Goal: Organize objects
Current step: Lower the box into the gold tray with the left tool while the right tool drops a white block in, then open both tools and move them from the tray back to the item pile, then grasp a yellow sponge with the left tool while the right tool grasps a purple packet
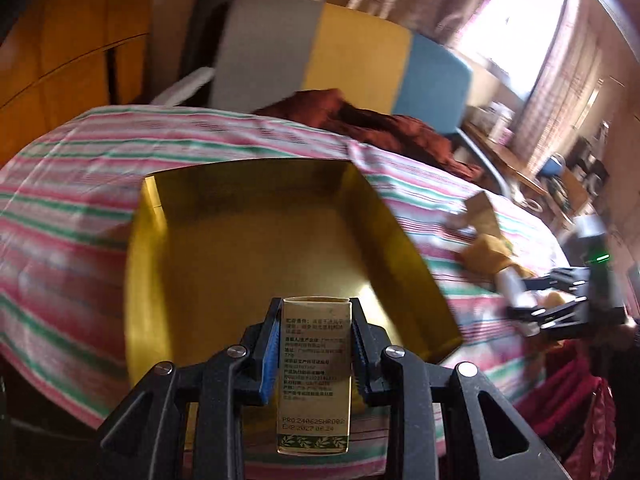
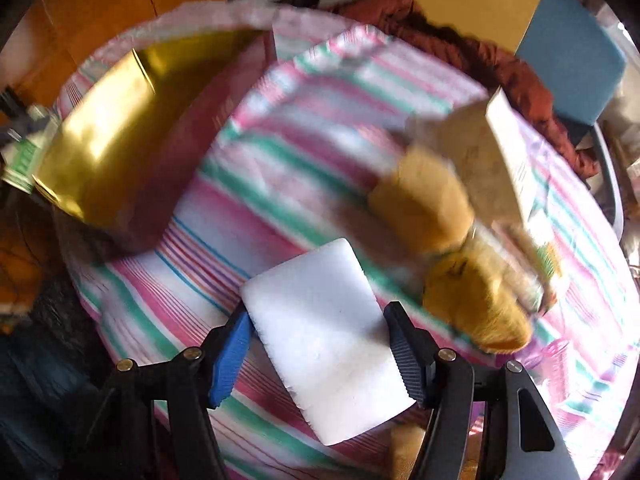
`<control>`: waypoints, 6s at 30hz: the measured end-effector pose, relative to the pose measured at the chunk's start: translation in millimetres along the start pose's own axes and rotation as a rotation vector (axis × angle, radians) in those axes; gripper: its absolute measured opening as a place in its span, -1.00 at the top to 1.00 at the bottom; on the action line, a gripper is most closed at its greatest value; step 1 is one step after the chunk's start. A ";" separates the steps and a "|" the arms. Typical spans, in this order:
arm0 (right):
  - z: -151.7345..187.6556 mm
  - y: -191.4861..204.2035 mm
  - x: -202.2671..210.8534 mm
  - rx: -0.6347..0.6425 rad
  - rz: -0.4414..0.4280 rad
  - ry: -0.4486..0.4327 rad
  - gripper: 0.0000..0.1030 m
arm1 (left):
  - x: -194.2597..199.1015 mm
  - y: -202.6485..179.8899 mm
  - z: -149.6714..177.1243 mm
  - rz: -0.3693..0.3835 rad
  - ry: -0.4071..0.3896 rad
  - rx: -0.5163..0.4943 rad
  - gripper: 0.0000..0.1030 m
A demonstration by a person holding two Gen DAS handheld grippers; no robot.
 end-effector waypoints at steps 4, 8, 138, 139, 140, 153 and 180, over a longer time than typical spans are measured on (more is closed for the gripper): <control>-32.1 26.0 30.5 -0.042 -0.074 -0.132 -0.30 | 0.3 28.9 6.1 -0.063 -0.011 0.041 0.41; -76.0 73.0 43.6 -0.095 -0.194 -0.219 -0.31 | 2.1 53.7 14.3 -0.112 -0.018 0.081 0.18; 157.0 -170.6 113.2 -1.199 0.024 -0.679 -1.00 | -88.0 -392.2 107.8 0.455 0.205 -0.761 -0.60; 157.4 -170.8 112.9 -1.203 0.025 -0.679 -1.00 | -89.5 -396.3 109.7 0.450 0.202 -0.767 -0.60; 157.4 -170.8 112.6 -1.203 0.022 -0.679 -1.00 | -92.2 -399.0 110.5 0.441 0.198 -0.768 -0.60; 144.9 -160.8 122.2 -1.110 0.009 -0.717 -1.00 | -91.3 -352.4 105.8 0.503 0.212 -0.651 -0.27; 54.0 -58.9 -16.4 0.068 0.127 0.262 -0.75 | -73.0 -235.3 93.7 0.429 0.187 -0.484 -0.29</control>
Point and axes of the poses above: each gripper's, at about its wrist camera, not at the fingertips, and x roughly against the way its jaws point, y to its left, z to its underside, the point moved 5 cm from there along -x, roughly the way its jaws point, and after that the axes turned 2 degrees about -z, right-handed, at the moved point
